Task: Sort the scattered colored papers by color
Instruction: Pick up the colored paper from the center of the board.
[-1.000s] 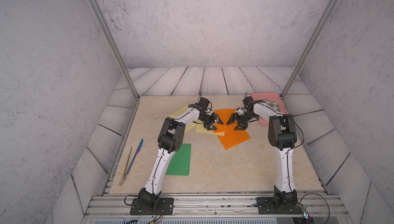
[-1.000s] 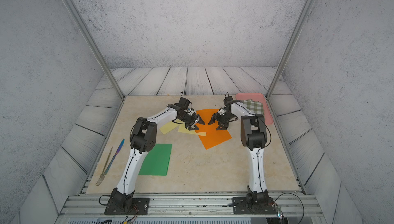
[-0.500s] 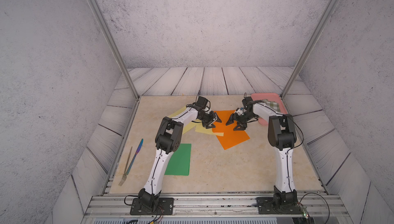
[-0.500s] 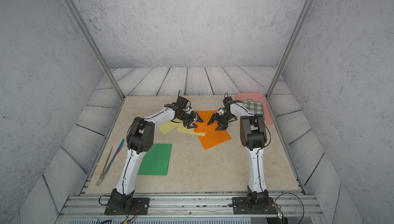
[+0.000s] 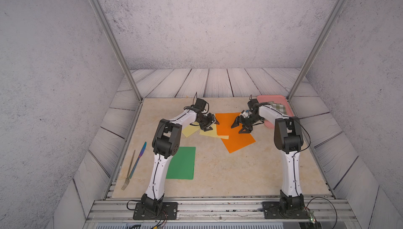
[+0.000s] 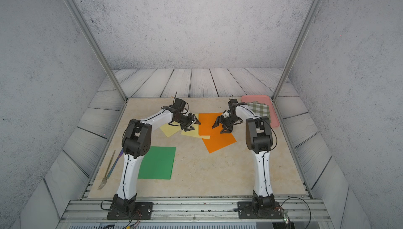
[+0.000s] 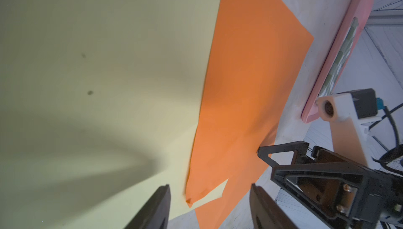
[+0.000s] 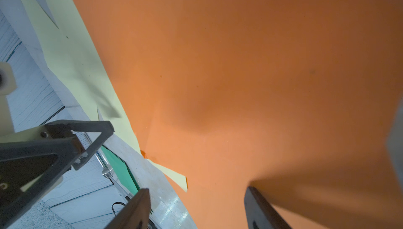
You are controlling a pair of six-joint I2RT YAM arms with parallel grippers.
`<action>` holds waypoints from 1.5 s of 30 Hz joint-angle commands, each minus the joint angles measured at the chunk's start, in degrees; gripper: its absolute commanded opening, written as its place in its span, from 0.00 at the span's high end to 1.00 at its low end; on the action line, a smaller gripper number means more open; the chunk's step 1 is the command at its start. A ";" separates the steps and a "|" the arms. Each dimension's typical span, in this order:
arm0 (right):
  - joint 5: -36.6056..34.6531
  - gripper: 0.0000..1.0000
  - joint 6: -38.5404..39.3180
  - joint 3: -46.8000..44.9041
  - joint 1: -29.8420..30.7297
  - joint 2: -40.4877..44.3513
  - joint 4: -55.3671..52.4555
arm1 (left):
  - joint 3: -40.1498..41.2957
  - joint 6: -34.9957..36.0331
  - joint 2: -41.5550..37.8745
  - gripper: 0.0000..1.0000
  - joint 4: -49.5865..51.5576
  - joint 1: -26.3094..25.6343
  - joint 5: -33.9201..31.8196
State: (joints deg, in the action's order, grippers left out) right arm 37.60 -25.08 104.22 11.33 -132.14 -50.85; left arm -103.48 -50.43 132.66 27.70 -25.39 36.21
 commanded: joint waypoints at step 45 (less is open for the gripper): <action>-2.22 0.28 0.46 -3.48 0.97 -4.64 -3.27 | -12.96 -7.41 12.50 0.40 -10.76 -0.89 6.95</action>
State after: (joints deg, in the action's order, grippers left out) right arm 38.96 -25.19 103.72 11.35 -132.14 -50.72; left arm -114.02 -58.35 142.30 16.03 -27.31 41.85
